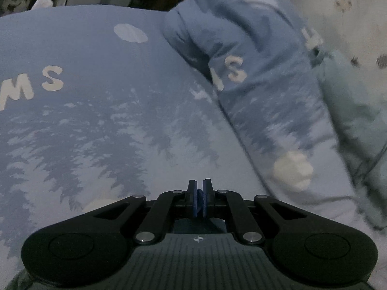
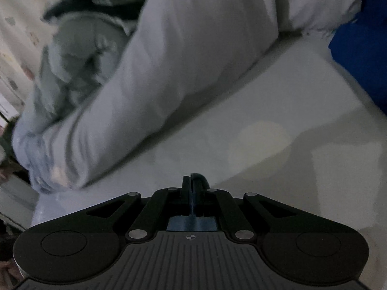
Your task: Fold clothes
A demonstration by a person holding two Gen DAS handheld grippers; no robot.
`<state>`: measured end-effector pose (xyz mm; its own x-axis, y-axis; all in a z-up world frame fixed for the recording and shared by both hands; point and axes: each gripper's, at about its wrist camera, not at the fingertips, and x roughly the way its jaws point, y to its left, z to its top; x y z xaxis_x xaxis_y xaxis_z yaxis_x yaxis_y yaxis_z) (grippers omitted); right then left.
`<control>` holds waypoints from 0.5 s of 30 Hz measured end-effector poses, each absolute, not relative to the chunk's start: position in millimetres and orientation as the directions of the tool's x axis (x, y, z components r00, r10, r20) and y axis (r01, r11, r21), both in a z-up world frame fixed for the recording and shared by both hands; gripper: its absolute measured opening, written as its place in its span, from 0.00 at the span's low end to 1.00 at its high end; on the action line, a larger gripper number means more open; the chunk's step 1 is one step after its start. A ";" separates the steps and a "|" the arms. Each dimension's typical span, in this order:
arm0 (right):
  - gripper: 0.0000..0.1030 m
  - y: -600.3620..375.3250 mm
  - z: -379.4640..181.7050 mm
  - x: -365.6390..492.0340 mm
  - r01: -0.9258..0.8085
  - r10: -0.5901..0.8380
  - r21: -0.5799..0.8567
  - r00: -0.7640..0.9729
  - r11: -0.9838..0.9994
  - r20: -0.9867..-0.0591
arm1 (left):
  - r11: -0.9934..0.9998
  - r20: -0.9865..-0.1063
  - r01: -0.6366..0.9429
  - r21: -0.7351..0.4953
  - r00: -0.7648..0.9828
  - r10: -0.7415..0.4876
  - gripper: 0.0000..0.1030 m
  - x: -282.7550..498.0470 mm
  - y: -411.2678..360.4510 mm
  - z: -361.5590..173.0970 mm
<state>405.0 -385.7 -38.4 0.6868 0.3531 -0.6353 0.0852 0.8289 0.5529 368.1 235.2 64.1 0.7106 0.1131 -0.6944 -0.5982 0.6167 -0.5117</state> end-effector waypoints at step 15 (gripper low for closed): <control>0.24 -272.4 38.8 332.9 -0.257 0.447 0.376 0.653 0.890 -0.611 | 0.845 -0.523 -0.241 -0.478 0.851 -0.053 0.75 303.6 206.5 85.6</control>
